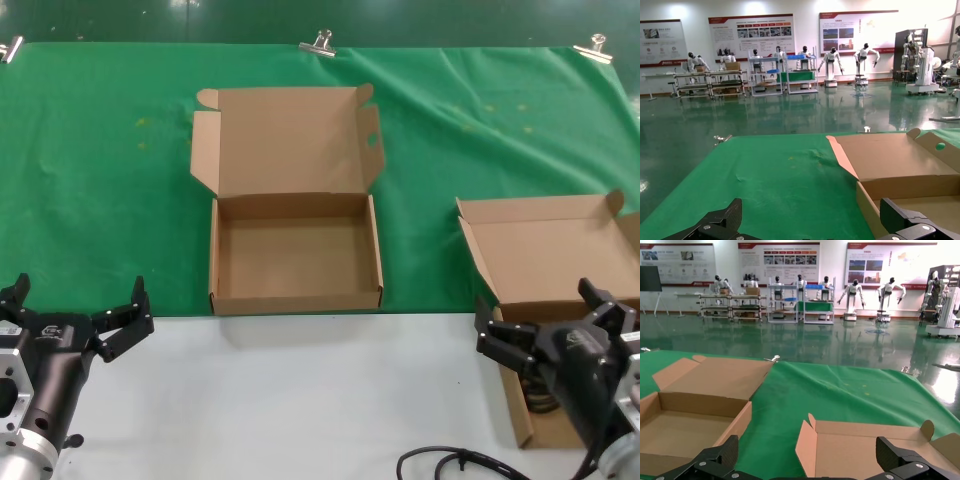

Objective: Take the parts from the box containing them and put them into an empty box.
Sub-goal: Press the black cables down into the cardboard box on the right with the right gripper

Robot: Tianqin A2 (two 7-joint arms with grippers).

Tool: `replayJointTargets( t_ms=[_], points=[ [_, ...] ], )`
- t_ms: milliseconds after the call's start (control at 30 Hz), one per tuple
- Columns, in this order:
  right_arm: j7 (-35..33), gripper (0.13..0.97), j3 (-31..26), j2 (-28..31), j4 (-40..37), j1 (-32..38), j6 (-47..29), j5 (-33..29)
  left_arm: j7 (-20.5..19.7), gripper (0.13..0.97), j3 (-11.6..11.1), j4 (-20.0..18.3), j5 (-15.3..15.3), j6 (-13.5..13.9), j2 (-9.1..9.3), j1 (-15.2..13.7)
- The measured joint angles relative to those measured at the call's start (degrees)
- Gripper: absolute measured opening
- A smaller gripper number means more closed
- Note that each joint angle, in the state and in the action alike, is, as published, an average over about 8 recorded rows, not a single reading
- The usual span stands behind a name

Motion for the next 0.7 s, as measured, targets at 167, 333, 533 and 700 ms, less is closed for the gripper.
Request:
replayJointTargets(
  t_ms=[167,333,533,700],
  points=[
    [0.1,0.966,-0.6,0.7,0.3,-0.1,0.5,0.2,0.0,0.966,0.0,0.0,0.0,0.0,0.00,0.0],
    [0.8,0.966,-3.9,4.7,1.5,-0.4,2.8,2.3,0.0,0.966,0.0,0.0,0.0,0.0,0.00,0.0],
    [1.5,0.966,-11.5,13.6,2.7,0.5,5.3,7.8,0.0,0.966,0.0,0.0,0.0,0.0,0.00,0.0],
    [-0.7,0.966,-22.1,24.3,3.4,4.3,6.7,15.2,0.0,0.966,0.0,0.0,0.0,0.0,0.00,0.0]
  ],
)
